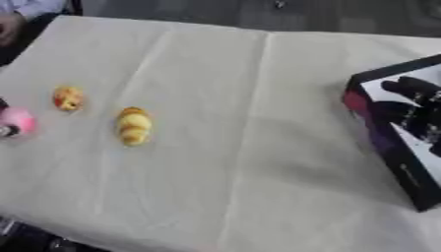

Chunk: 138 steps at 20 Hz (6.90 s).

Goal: Pick up the objects with one hand, pass them to the other hand, and then place them into the box on the other side of the table.

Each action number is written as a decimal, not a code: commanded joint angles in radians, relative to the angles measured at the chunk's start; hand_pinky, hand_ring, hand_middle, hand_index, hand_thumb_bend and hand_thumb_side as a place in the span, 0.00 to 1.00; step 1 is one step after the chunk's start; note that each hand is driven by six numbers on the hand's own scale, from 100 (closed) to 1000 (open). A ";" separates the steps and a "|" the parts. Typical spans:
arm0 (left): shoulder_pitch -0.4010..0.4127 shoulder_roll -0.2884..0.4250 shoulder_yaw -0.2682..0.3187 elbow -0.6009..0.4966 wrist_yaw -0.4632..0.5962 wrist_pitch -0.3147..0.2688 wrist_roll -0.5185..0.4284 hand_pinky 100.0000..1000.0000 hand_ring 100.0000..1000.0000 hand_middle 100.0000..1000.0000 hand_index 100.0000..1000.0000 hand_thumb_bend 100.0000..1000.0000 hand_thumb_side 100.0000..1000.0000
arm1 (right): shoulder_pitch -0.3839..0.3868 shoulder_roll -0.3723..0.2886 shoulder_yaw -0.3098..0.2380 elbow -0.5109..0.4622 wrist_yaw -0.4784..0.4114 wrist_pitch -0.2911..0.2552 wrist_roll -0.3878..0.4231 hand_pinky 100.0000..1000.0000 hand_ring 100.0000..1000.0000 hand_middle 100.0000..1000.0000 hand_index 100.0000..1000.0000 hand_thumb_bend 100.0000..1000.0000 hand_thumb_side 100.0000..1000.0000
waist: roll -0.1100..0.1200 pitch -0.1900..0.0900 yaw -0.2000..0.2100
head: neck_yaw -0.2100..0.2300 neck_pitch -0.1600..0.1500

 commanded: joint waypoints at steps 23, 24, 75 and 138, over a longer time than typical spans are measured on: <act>0.078 0.009 0.056 -0.510 -0.031 0.029 0.317 0.74 0.58 0.44 0.38 0.15 0.00 | -0.019 -0.015 -0.005 -0.020 -0.008 -0.003 -0.001 1.00 0.95 1.00 1.00 0.00 0.49 | -0.015 0.010 0.008 | -0.065 -0.001; 0.083 0.000 0.058 -0.533 -0.027 0.033 0.325 0.74 0.58 0.43 0.38 0.14 0.00 | -0.023 -0.015 -0.004 -0.022 -0.014 -0.002 -0.003 1.00 0.95 1.00 1.00 0.00 0.49 | -0.017 0.010 0.010 | -0.070 -0.001; 0.060 -0.492 -0.053 -0.681 -0.129 -0.104 0.508 0.70 0.53 0.41 0.36 0.04 0.00 | -0.732 -0.230 0.540 0.135 -0.136 -0.562 0.171 0.99 0.95 1.00 1.00 0.00 0.12 | -0.078 -0.038 -0.005 | -0.198 -0.001; -0.011 -0.705 -0.223 -0.724 0.170 -0.360 0.591 0.68 0.52 0.38 0.34 0.00 0.06 | -0.858 0.026 0.627 0.498 0.192 -0.823 0.171 0.99 0.93 0.98 1.00 0.00 0.05 | -0.065 0.005 0.078 | -0.352 -0.001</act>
